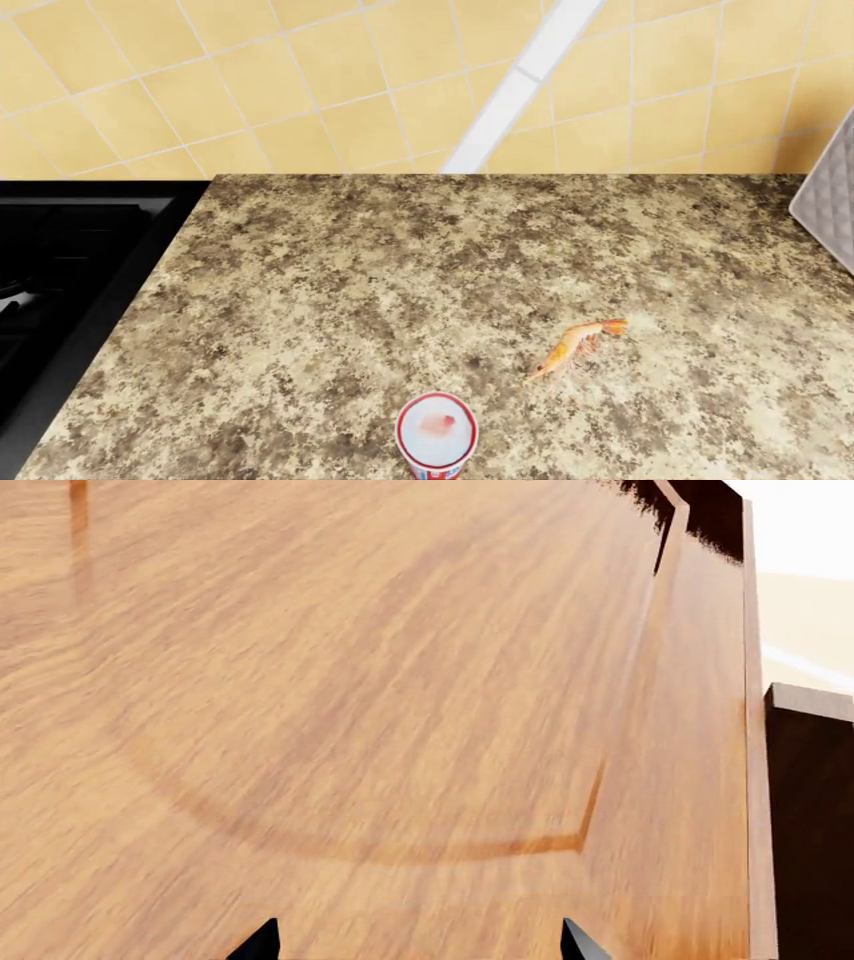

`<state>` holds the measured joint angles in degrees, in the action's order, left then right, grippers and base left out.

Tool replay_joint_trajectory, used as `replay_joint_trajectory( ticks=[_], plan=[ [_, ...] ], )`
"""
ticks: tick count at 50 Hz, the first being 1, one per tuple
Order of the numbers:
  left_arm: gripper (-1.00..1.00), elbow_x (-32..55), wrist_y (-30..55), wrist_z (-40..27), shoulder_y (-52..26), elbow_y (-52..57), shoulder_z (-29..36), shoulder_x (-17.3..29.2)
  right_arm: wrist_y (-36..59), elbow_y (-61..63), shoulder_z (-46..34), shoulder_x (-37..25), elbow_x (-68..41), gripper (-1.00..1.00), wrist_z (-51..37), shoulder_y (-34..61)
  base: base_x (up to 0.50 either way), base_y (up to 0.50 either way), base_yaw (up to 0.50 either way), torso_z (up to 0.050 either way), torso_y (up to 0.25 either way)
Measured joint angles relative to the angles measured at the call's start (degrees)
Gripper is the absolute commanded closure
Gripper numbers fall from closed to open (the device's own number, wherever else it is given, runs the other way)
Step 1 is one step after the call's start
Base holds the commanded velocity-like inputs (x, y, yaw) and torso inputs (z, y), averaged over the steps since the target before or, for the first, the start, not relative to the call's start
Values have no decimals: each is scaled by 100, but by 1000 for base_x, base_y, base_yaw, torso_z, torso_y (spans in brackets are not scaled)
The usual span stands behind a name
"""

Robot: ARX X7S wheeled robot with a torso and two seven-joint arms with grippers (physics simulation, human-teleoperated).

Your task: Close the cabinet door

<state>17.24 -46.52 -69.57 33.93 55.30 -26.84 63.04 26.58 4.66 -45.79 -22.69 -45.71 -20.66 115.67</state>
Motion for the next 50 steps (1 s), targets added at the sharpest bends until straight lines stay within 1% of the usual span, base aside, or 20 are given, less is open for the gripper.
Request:
replay_joint_trajectory(
  ticks=[3, 7, 12, 17, 24, 29, 35, 41, 44, 46, 50],
  plan=[
    [-100, 74, -121, 338, 265, -148, -253, -276, -269, -316, -57, 147, 193, -100, 206, -73, 4, 1, 0, 3, 0],
    [-100, 111, -276, 767, 511, -372, -429, -620, -654, -724, -89, 337, 479, -100, 459, -192, 3, 0, 0, 0, 0],
    [-100, 160, -430, 1244, 701, -674, -521, -980, -1211, -1239, -81, 576, 840, -100, 751, -373, 5, 1, 0, 0, 0],
    [-100, 204, -484, 1585, 769, -949, -562, -1240, -1894, -1959, -58, 887, 1149, -100, 1090, -522, 3, 2, 1, 0, 0],
    [-100, 270, -483, 1876, 739, -1237, -572, -1461, -2958, -3455, -8, 1465, 1440, -100, 1630, -567, 5, 1, 1, 0, 0],
    [-100, 301, -473, 2009, 686, -1377, -534, -1566, -3626, -4178, -82, 1675, 1469, -100, 1848, -535, 0, 0, 0, 0, 0],
    [-100, 327, -443, 2129, 618, -1482, -476, -1663, -5103, -5189, -568, 1859, 1123, -100, 1974, -465, 0, 0, 0, 0, 0],
    [-100, 353, -412, 2222, 551, -1547, -421, -1738, -6036, -5896, -1079, 2004, 774, -100, 2009, -380, 0, 0, 0, 0, 0],
    [-100, 370, -399, 2262, 512, -1578, -390, -1766, -6324, -6156, -1288, 2062, 642, -100, 2030, -337, 0, 0, 0, 0, 0],
    [-100, 376, -390, 2287, 480, -1600, -360, -1782, -6330, -6141, -1407, 2035, 572, -100, 1987, -318, 0, 0, 0, 0, 0],
    [-100, 378, -362, 2329, 413, -1637, -287, -1810, -5765, -5393, -1665, 1703, 474, -100, 1640, -333, 0, 0, 0, 0, 0]
  ],
)
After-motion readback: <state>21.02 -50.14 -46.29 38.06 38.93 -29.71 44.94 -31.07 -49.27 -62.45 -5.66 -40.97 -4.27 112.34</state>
